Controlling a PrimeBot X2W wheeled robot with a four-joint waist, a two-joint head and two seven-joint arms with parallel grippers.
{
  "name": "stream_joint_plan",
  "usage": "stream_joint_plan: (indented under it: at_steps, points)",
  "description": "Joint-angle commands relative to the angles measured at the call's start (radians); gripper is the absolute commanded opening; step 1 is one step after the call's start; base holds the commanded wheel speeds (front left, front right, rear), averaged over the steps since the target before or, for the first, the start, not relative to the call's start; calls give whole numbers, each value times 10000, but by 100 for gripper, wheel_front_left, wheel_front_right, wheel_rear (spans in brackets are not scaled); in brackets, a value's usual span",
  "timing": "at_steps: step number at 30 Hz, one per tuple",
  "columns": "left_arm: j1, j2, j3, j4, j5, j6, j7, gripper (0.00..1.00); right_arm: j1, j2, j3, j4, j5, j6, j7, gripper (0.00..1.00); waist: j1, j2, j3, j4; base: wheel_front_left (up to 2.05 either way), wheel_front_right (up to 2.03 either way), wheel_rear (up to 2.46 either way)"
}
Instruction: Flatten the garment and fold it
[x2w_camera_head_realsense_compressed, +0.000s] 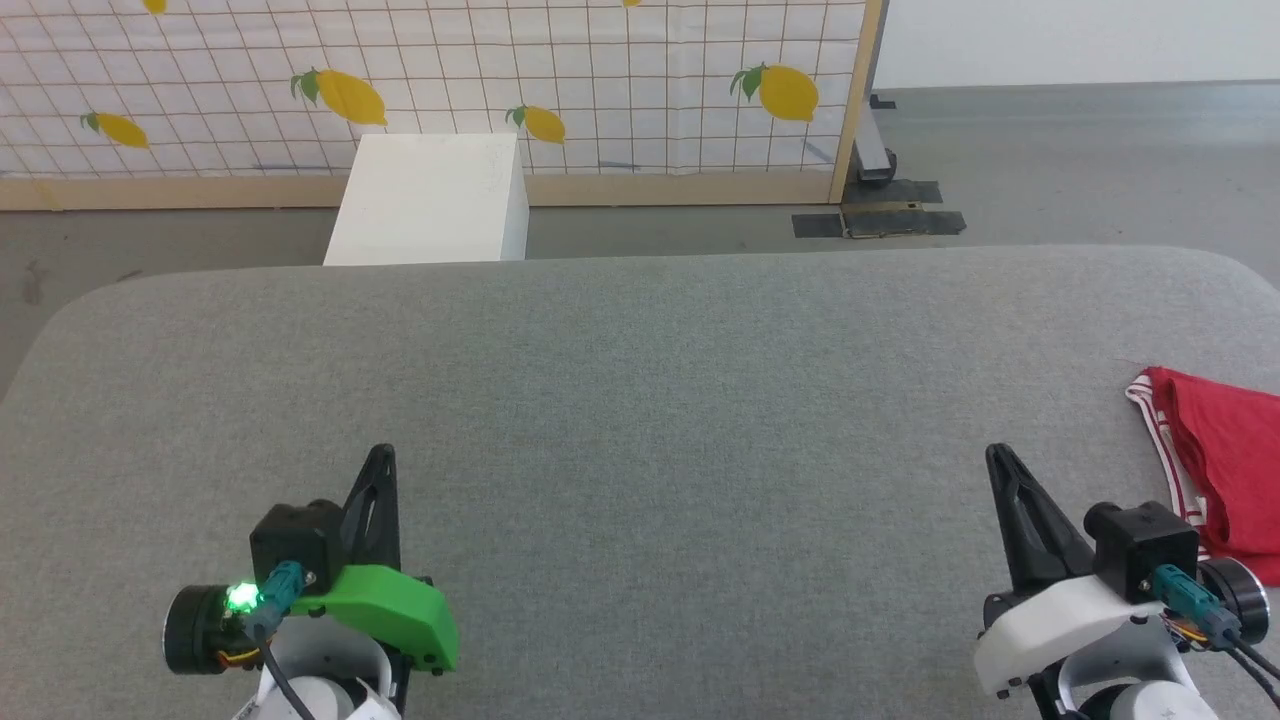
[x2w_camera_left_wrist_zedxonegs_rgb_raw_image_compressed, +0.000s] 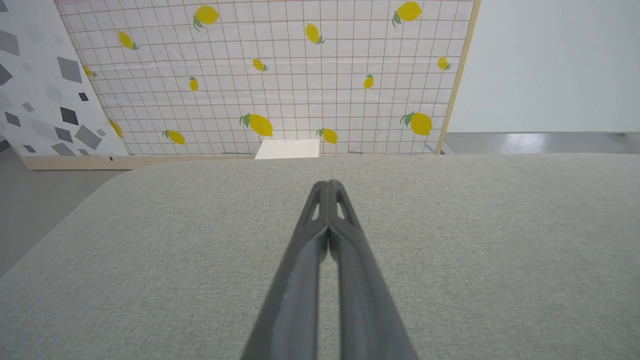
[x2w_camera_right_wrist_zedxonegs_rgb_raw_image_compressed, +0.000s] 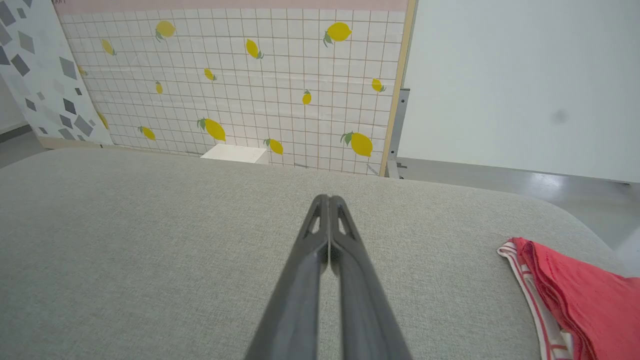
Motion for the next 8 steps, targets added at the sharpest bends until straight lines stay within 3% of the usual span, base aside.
stream_joint_plan:
  at_steps: [1, 8]
  points:
    - [177, -41, 29, -78, 193, 79, 58, 0, -144, 21, 19, -67, -126, -13, 54, 0, 0, 0, -1, -3, 0, 0, 0]
    - [235, -44, 62, -223, 327, 125, 201, 0, -155, 22, 48, -94, -185, -15, 142, 0, 0, 0, -9, -18, 0, 0, 0]
